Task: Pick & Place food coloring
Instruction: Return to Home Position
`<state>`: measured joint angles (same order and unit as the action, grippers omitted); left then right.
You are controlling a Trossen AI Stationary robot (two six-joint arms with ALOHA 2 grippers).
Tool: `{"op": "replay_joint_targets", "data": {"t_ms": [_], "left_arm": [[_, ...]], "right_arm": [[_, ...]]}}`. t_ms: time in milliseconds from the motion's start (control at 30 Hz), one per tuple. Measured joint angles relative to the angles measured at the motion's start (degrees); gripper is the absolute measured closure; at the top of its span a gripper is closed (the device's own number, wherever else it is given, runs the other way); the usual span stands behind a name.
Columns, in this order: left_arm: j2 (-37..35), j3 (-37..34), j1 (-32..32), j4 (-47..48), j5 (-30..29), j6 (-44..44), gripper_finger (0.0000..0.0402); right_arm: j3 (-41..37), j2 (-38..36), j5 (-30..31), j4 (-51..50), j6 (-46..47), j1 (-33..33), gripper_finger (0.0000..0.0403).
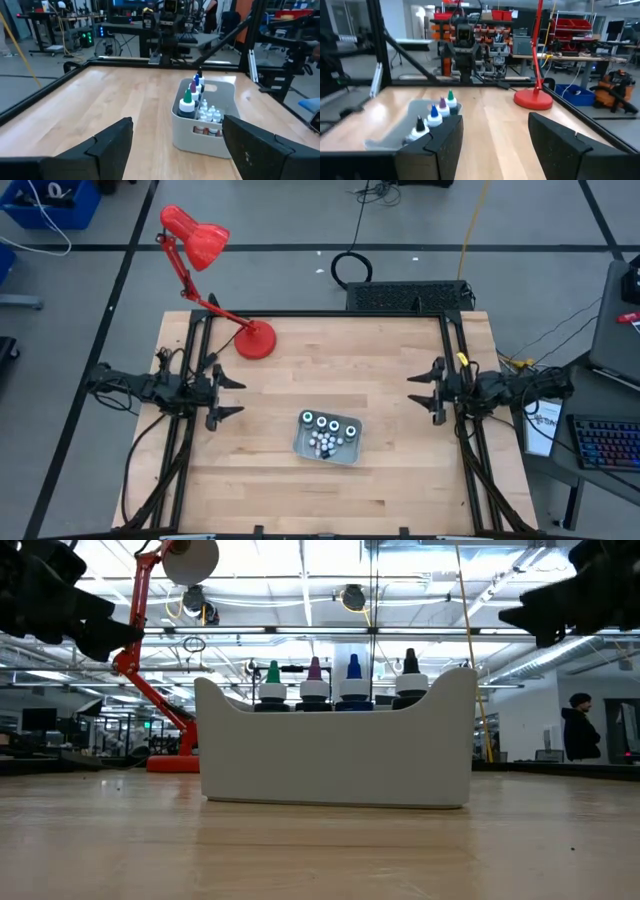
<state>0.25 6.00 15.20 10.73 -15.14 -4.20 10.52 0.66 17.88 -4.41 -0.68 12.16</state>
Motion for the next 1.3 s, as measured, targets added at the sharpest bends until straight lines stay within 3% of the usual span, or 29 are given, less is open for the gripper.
{"op": "replay_joint_targets", "data": {"t_ms": [200, 333, 667, 1300], "left_arm": [[0.0, 0.0, 0.0, -0.3, 0.0, -0.9, 0.0092], [0.0, 0.0, 0.0, -0.5, -1.5, -0.4, 0.0090], [0.2, 0.0, -0.1, -0.3, -3.0, -3.5, 0.0092], [0.2, 0.0, -0.1, -0.3, -3.0, -3.6, 0.0091]], "right_arm": [[-5.0, -0.6, -0.4, 7.0, -5.1, 0.0, 0.0190], [-7.1, -0.6, -5.1, 12.2, -5.9, 0.0, 0.0190], [-7.3, -0.5, -7.5, 11.9, 1.7, -0.1, 0.0190], [-7.5, -0.5, -7.5, 11.9, 1.5, -0.1, 0.0190]]}}
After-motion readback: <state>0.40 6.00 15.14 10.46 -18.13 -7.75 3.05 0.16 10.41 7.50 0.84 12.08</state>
